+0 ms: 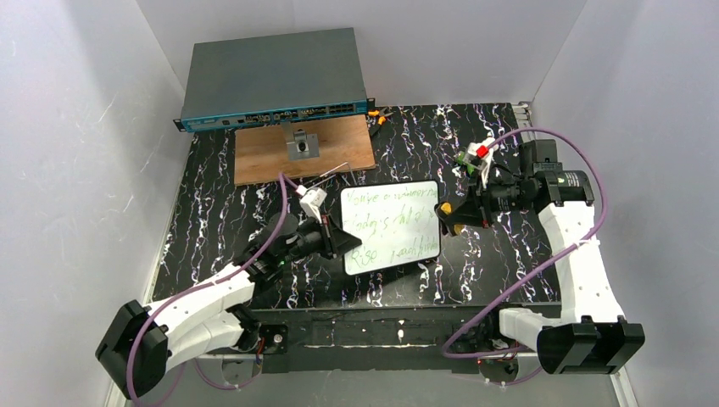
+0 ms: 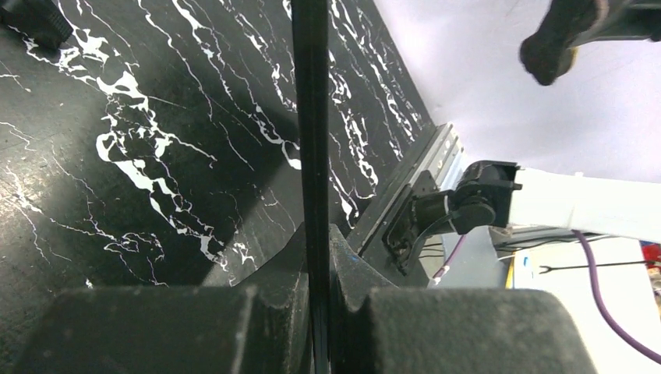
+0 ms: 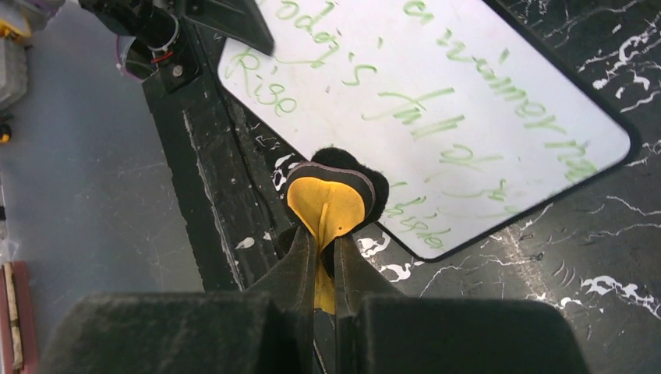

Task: Erase the whiteboard
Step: Pick up the whiteboard from the whiteboard stand, then erase the whiteboard.

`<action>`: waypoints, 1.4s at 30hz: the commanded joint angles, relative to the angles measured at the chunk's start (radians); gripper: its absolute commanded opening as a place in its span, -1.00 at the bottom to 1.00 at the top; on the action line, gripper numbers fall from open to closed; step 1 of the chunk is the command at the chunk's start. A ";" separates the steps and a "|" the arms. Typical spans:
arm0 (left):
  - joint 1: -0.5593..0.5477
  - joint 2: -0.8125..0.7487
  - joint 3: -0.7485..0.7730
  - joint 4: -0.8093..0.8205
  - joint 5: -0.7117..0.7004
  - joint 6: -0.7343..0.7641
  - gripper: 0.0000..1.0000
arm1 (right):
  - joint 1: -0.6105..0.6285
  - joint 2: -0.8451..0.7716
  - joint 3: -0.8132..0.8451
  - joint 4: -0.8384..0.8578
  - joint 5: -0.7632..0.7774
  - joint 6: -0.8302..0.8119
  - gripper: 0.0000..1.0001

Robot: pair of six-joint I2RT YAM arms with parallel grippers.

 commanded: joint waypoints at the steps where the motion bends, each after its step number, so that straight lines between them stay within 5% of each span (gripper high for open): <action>1: -0.058 0.016 0.054 0.160 -0.092 0.049 -1.00 | 0.044 -0.055 0.002 0.055 -0.011 0.003 -0.97; 19: -0.196 0.149 0.063 0.215 -0.243 0.092 -1.00 | 0.237 -0.015 -0.001 0.218 0.175 0.046 -0.97; 42: -0.209 0.172 0.057 0.096 -0.271 -0.017 -1.00 | 0.729 0.238 0.129 0.544 0.646 0.325 -0.97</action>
